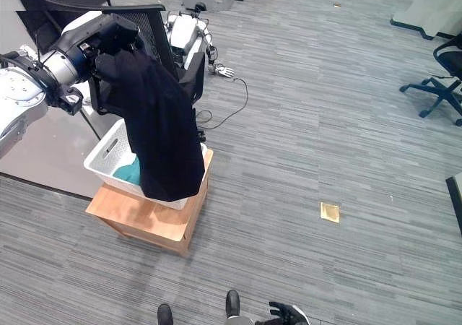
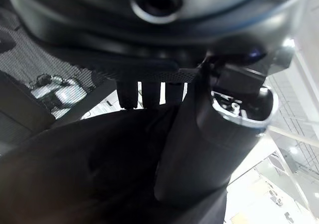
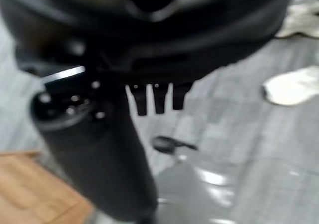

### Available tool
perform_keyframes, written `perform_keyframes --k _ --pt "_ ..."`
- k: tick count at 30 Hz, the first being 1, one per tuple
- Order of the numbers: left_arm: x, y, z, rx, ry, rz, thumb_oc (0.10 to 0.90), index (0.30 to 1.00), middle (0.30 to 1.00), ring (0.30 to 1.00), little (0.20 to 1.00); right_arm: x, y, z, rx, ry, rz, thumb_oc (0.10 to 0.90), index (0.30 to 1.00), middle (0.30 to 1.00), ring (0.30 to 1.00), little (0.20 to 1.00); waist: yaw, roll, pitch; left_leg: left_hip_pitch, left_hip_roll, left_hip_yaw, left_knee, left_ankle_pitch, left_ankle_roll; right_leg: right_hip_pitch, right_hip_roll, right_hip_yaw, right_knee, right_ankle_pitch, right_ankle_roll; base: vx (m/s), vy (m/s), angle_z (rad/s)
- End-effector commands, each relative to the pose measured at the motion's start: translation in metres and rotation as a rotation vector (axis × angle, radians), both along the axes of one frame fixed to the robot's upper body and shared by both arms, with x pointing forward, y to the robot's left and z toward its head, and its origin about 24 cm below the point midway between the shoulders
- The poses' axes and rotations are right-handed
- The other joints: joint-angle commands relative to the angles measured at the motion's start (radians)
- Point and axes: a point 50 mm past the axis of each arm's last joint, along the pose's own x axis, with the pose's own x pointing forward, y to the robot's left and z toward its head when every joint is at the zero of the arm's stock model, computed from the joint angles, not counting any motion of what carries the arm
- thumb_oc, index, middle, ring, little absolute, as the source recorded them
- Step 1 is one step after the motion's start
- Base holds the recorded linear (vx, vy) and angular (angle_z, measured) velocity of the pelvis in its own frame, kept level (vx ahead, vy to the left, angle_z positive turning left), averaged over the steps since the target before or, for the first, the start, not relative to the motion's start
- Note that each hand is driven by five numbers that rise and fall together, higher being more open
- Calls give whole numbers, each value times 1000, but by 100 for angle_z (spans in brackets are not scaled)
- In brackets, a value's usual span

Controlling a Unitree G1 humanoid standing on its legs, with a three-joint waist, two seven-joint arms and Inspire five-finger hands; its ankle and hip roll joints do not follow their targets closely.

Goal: Pick up bed clothes into laundry basket.

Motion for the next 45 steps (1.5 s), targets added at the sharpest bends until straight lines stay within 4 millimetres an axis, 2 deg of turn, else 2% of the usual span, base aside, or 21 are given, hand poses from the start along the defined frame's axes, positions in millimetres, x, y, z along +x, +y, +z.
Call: perform_keyframes --k 1,10,17,21,23,25,27,28,35,40,45 --pt "-42 13 144 -253 -494 42 400 300 300 300 300 -34 -15 -3 -26 118 -14 800 900 900 900 900 7 32 31 28 -10 41 0 -48 -19 97 -19 -21 3 -72 104 26 16 -23" --pt "-50 26 161 -264 -545 109 400 300 300 300 300 -38 -10 -6 10 121 -92 800 900 900 900 900 -13 29 50 20 -9 67 0 -54 -18 69 -14 2 3 -66 106 26 21 -16" --pt "-48 38 158 -254 -537 170 400 300 300 300 300 -46 -10 -6 9 134 -114 800 900 900 900 900 -19 20 74 5 -11 70 0 -53 -16 49 -12 5 3 -60 104 5 7 -4" --pt "-48 38 158 -253 -538 170 400 300 300 300 300 -46 -10 -6 9 134 -114 800 900 900 900 900 -18 19 74 5 -11 70 0 -53 -16 49 -12 5 3 -60 104 0 0 0" --pt "-46 47 156 -241 -524 226 400 300 300 300 300 -39 -13 -5 11 102 -147 800 900 900 900 900 -23 10 98 -9 -6 75 0 -48 -17 32 -9 8 3 -55 104 -59 22 -2" --pt "-45 66 153 -226 -503 330 400 300 300 300 300 -44 -11 -6 24 110 -178 800 900 900 900 900 -26 -17 119 -20 2 89 0 -45 -16 11 -2 21 3 -43 106 -32 6 -14" --pt "-45 69 153 -222 -503 351 400 300 300 300 300 -49 -11 -7 25 123 -187 800 900 900 900 900 -27 -22 125 -18 3 89 0 -48 -16 10 0 23 3 -44 108 12 -2 -19" --pt "-44 77 151 -177 -492 412 400 300 300 300 300 -54 -12 -7 22 142 -194 800 900 900 900 900 -26 -27 134 -24 5 89 0 -46 -15 5 0 23 3 -41 107 0 0 0" --pt "-44 84 147 -110 -481 472 400 300 300 300 300 -59 -11 -8 30 162 -202 800 900 900 900 900 -18 -35 156 -37 6 85 0 -39 -13 -5 -2 15 3 -35 108 0 0 0" --pt "-40 79 141 -51 -469 459 400 300 300 300 300 -54 -12 -8 39 144 -200 800 900 900 900 900 -6 -33 172 -44 3 76 0 -38 -12 -9 -4 11 3 -35 106 0 0 0" --pt "-30 56 132 56 -442 394 400 300 300 300 300 -47 -14 -7 36 134 -184 800 900 900 900 900 5 -28 185 -52 0 62 0 -33 -11 -7 -7 -5 3 -37 103 -12 1 6"
